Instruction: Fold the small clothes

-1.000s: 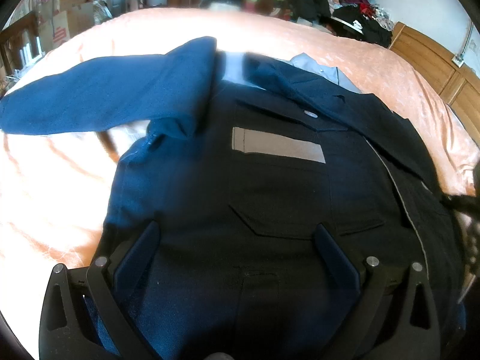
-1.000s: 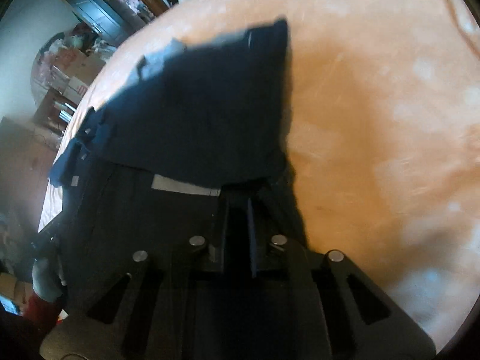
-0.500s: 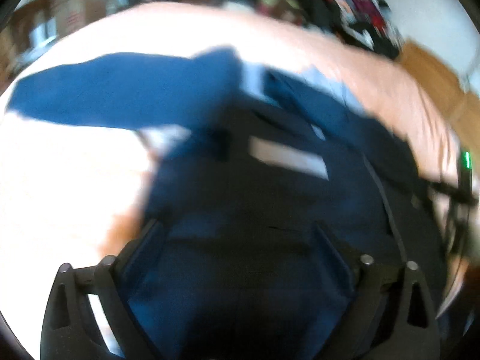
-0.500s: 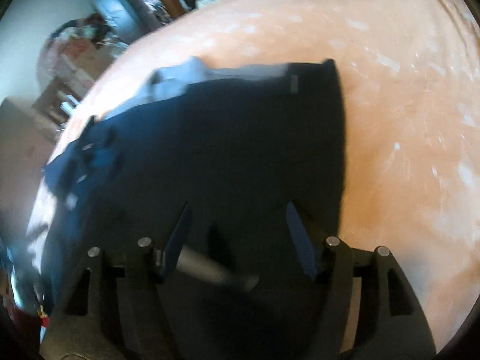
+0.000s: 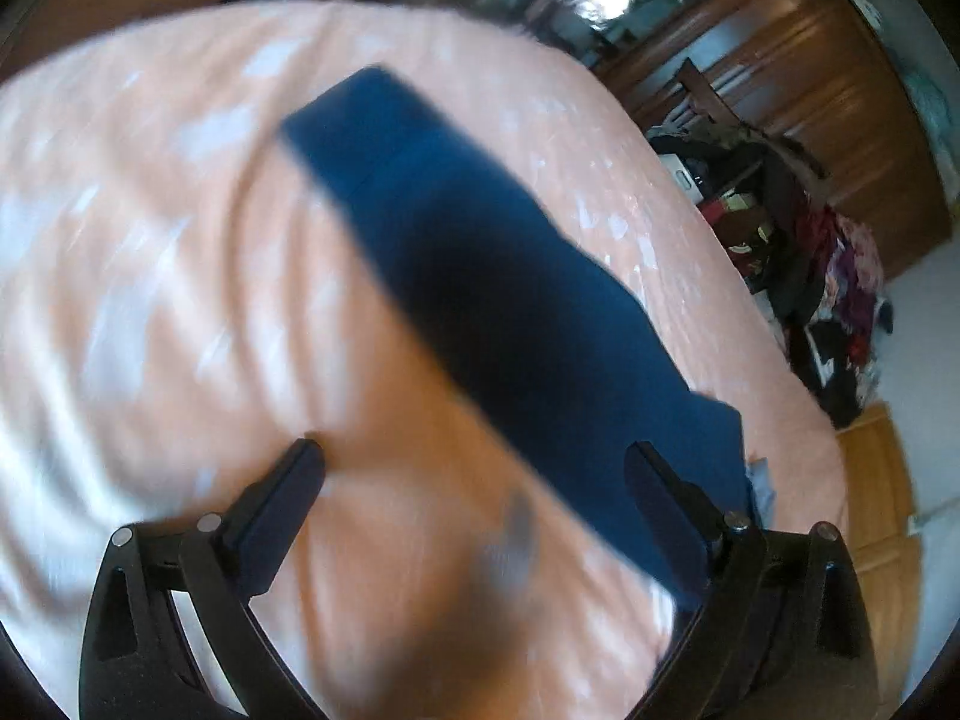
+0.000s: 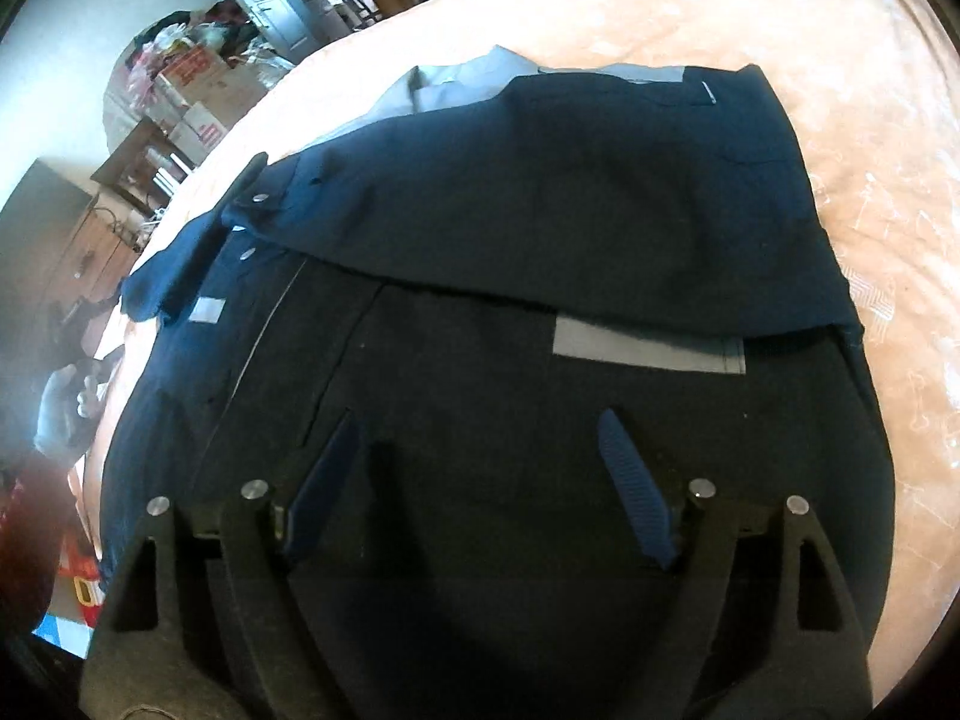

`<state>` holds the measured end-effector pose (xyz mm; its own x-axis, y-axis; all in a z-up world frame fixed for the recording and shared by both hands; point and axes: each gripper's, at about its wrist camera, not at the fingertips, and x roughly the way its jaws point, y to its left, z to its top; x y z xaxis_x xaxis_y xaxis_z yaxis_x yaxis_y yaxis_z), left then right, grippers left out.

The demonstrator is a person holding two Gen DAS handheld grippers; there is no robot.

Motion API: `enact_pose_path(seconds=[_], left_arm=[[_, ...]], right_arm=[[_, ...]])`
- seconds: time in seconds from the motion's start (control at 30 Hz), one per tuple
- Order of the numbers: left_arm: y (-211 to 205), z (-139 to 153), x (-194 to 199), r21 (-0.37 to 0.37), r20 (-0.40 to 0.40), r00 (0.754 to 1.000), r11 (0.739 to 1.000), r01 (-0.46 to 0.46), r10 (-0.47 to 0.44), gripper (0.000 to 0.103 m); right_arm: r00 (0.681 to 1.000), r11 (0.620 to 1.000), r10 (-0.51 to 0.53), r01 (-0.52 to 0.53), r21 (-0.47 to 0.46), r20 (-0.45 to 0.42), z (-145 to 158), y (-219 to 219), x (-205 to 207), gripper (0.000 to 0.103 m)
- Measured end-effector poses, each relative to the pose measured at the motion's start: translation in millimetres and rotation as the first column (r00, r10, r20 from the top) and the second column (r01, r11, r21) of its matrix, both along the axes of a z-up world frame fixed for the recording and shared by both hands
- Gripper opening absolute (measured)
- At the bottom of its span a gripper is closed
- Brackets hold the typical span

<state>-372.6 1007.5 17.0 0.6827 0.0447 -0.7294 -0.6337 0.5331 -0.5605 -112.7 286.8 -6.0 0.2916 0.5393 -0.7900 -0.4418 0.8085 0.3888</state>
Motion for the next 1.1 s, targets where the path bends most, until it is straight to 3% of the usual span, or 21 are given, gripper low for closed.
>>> enact_pose_path(seconds=[0.2, 0.27, 0.3, 0.33, 0.4, 0.47, 0.53, 0.57, 0.6, 0.63, 0.7, 0.77, 0.8, 0.83, 0.87, 0.97, 1.07, 1.1], left_arm=[[29.8, -7.6, 32.6, 0.079, -0.013, 0.998, 0.995, -0.06, 0.061, 0.098], [34.8, -7.8, 42.0, 0.094, -0.016, 0.998, 0.994, -0.055, 0.056, 0.073], [37.5, -9.7, 46.6, 0.059, 0.004, 0.999, 0.997, -0.053, 0.053, 0.032], [39.9, -9.1, 46.2, 0.019, 0.029, 0.998, 0.999, -0.05, 0.05, 0.004], [14.6, 15.3, 61.8, 0.089, 0.056, 0.998, 0.996, 0.004, -0.009, 0.004], [-42.9, 53.6, 90.6, 0.157, 0.131, 0.978, 0.978, 0.139, -0.161, 0.005], [-115.6, 88.2, 113.4, 0.201, 0.221, 0.915, 0.934, 0.296, -0.338, 0.005], [-159.7, 102.2, 124.5, 0.209, 0.271, 0.853, 0.893, 0.399, -0.445, 0.007], [-200.0, 111.0, 131.8, 0.226, 0.303, 0.794, 0.849, 0.477, -0.527, 0.019], [-237.5, 114.5, 136.7, 0.244, 0.318, 0.739, 0.805, 0.541, -0.593, 0.041], [-305.9, 105.7, 141.4, 0.245, 0.299, 0.635, 0.7, 0.67, -0.712, 0.065], [-334.1, 87.4, 133.7, 0.226, 0.271, 0.588, 0.644, 0.731, -0.762, 0.065], [-336.3, 76.6, 128.1, 0.212, 0.256, 0.593, 0.643, 0.736, -0.764, 0.065], [-329.6, 60.7, 118.6, 0.179, 0.242, 0.62, 0.662, 0.728, -0.747, 0.065], [-319.8, 49.3, 112.6, 0.149, 0.233, 0.65, 0.687, 0.711, -0.723, 0.064], [-273.3, 8.5, 79.3, 0.083, 0.18, 0.773, 0.792, 0.605, -0.609, 0.064], [-244.3, -29.0, 41.9, 0.009, 0.183, 0.846, 0.861, 0.509, -0.501, 0.063], [-236.6, -41.2, 35.4, -0.038, 0.224, 0.858, 0.876, 0.482, -0.462, 0.052]], right_arm=[[1.0, 1.0, -0.007, 0.008, -0.028, 0.013, -0.7, 6.7, -3.7, 0.082], [1.0, 1.0, -0.015, 0.015, -0.026, 0.015, 0.6, 5.9, -3.9, 0.081], [1.0, 1.0, -0.02, 0.02, -0.02, 0.015, 1.6, 4.2, -4.6, 0.08], [1.0, 1.0, -0.025, 0.025, -0.009, 0.013, 2.1, 1.8, -4.6, 0.08], [0.999, 0.999, -0.039, 0.039, 0.019, 0.002, 1.9, -2.6, -4.1, 0.075], [0.998, 0.997, -0.052, 0.053, 0.056, -0.018, 2.6, -8.2, -3.0, 0.071], [0.997, 0.993, -0.069, 0.072, 0.095, -0.034, 5.3, -15.2, -1.8, 0.07], [0.996, 0.991, -0.079, 0.082, 0.11, -0.032, 8.0, -19.3, -1.5, 0.07], [0.996, 0.988, -0.087, 0.09, 0.123, -0.03, 10.9, -23.4, -1.4, 0.071], [0.995, 0.985, -0.095, 0.099, 0.143, -0.033, 13.3, -28.2, -1.3, 0.071], [0.992, 0.975, -0.115, 0.121, 0.185, -0.044, 17.2, -39.6, -1.0, 0.072], [0.991, 0.968, -0.125, 0.134, 0.213, -0.053, 20.2, -49.1, 1.0, 0.074], [0.991, 0.966, -0.122, 0.131, 0.222, -0.056, 21.9, -51.8, 3.1, 0.074], [0.992, 0.966, -0.113, 0.122, 0.228, -0.051, 24.1, -52.9, 7.2, 0.074], [0.993, 0.966, -0.106, 0.114, 0.23, -0.046, 26.2, -52.2, 10.7, 0.074], [0.996, 0.962, -0.083, 0.089, 0.258, -0.035, 31.8, -40.8, 36.2, 0.074], [0.997, 0.953, -0.028, 0.048, 0.3, -0.071, 28.3, -18.1, 69.8, 0.074], [0.994, 0.956, -0.011, 0.042, 0.292, -0.105, 21.5, -8.5, 82.0, 0.073]])
